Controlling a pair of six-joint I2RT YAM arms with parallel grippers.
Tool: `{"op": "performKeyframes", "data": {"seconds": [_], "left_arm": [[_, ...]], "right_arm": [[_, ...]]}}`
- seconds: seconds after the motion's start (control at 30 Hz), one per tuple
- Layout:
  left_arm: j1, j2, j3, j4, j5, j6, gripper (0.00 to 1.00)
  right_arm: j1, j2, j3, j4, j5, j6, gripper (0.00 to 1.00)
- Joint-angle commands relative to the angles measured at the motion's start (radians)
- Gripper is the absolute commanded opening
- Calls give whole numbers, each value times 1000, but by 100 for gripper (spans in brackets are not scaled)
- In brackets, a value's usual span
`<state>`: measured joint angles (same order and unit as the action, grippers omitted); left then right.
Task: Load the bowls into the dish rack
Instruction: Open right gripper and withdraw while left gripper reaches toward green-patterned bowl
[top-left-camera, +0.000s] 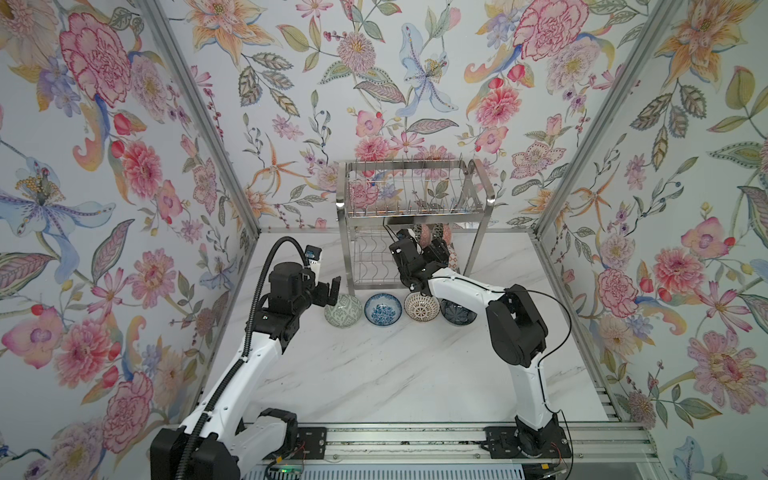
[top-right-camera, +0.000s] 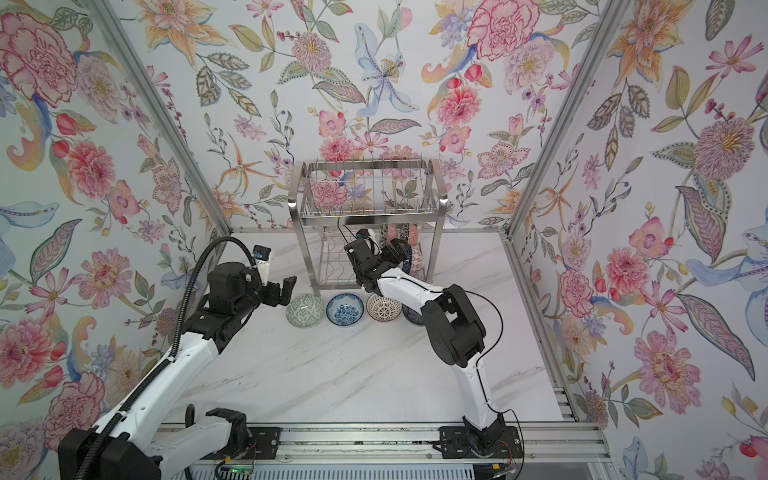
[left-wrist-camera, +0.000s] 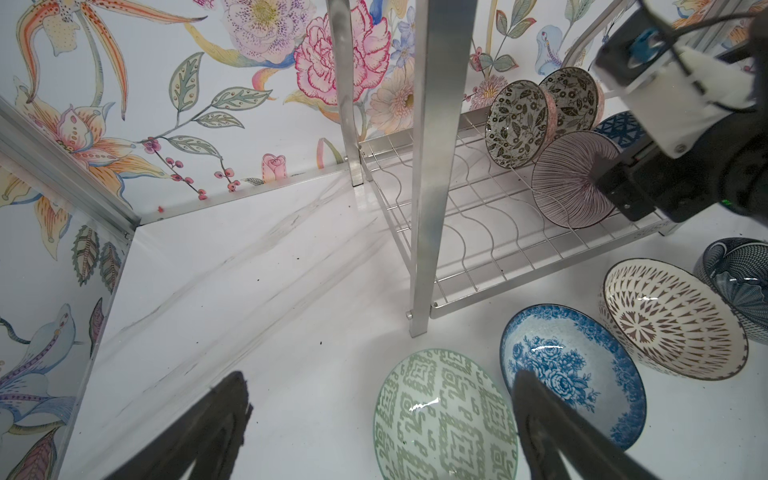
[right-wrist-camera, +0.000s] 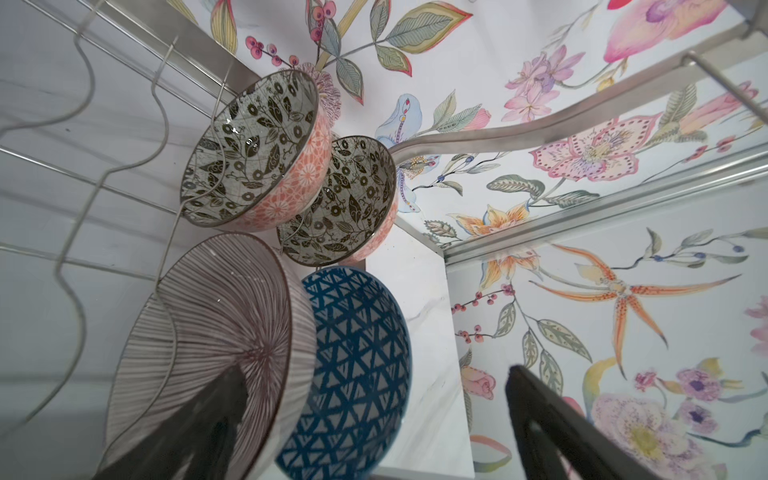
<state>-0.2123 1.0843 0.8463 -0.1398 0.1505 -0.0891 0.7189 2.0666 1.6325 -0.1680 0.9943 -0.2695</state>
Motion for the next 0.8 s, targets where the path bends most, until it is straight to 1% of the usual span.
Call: {"op": "performKeyframes", "data": {"seconds": [0.0, 0.1, 0.2, 0.27, 0.37, 0.43, 0.5, 0.6, 0.67, 0.7, 0.77], "left_arm": [[6, 16, -4, 2, 9, 3, 99], [5, 25, -10, 8, 11, 2, 99], [4, 32, -3, 6, 6, -5, 99], [-2, 15, 5, -3, -35, -12, 100], [-14, -31, 36, -66, -96, -42, 99], [-22, -64, 32, -96, -117, -92, 99], [-44, -93, -2, -85, -150, -138, 100], [-118, -110, -72, -28, -239, -211, 99], [-170, -100, -106, 10, -279, -234, 99], [-187, -90, -122, 27, -301, -239, 99], [-194, -70, -156, 60, -319, -250, 100]], "right_arm": [[38, -126, -61, -75, -129, 166, 99], [72, -211, -155, -82, -184, 232, 99], [84, -305, -247, -77, -259, 267, 99], [85, -385, -332, -54, -326, 280, 99], [85, -525, -458, -11, -439, 319, 99], [80, -613, -522, 5, -497, 332, 99], [65, -675, -558, 5, -538, 339, 99], [14, -742, -571, 5, -585, 348, 99], [-36, -753, -546, 4, -611, 342, 99], [-63, -749, -517, -2, -624, 334, 99], [-122, -727, -448, -36, -630, 310, 99]]}}
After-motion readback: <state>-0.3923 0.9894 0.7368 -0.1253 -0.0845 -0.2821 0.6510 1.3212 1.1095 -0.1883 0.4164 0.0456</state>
